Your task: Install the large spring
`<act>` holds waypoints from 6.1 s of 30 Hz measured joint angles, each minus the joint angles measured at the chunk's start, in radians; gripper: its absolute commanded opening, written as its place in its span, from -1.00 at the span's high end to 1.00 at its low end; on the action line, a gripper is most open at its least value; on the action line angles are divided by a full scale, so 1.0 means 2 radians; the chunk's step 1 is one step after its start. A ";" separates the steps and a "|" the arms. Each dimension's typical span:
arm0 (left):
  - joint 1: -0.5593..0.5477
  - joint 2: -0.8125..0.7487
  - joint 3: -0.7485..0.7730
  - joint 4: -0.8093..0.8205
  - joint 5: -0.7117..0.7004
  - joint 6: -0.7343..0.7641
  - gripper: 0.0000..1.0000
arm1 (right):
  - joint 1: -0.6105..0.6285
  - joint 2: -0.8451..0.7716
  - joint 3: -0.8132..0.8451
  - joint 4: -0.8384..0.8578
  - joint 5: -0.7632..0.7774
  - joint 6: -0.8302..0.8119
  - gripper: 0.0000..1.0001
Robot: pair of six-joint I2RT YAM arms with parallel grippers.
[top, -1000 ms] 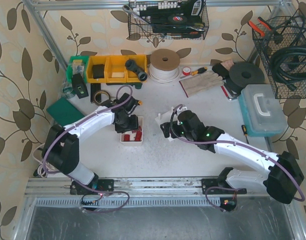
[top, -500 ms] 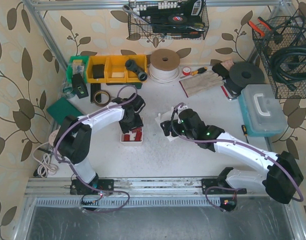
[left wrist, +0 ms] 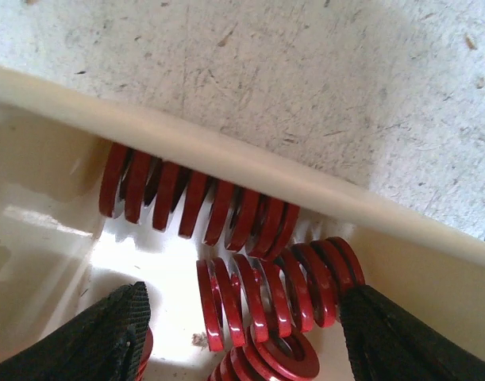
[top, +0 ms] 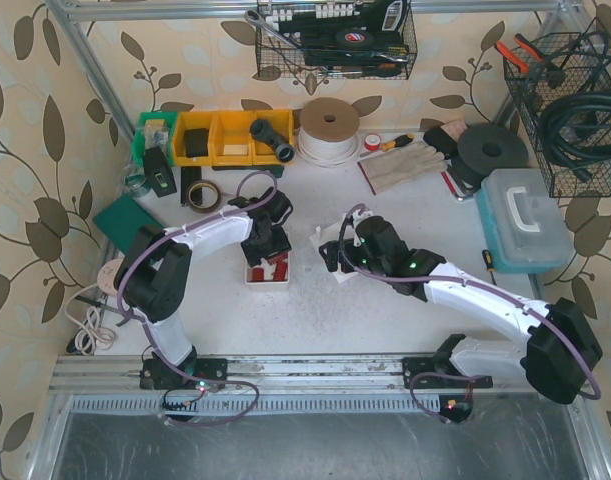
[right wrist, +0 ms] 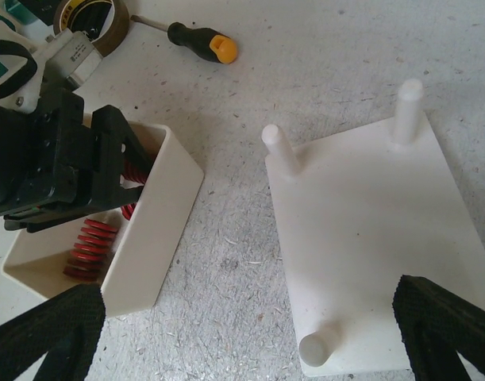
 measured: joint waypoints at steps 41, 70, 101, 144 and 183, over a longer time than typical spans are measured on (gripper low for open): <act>-0.030 0.016 0.044 -0.099 -0.076 -0.061 0.09 | 0.000 0.006 0.000 0.000 -0.003 0.000 -0.94; -0.053 0.007 0.043 -0.100 0.035 -0.005 -0.02 | 0.000 0.010 0.000 0.000 -0.003 0.002 -0.94; -0.056 0.043 0.017 -0.063 0.012 0.124 0.43 | 0.000 0.030 0.010 -0.001 -0.003 0.002 -0.94; 0.020 -0.136 -0.029 -0.008 0.085 -0.107 1.00 | -0.006 0.010 0.019 0.109 -0.067 0.071 -0.90; 0.020 -0.283 -0.105 0.130 0.110 -0.340 1.00 | 0.091 0.090 -0.005 0.288 -0.033 0.183 -0.34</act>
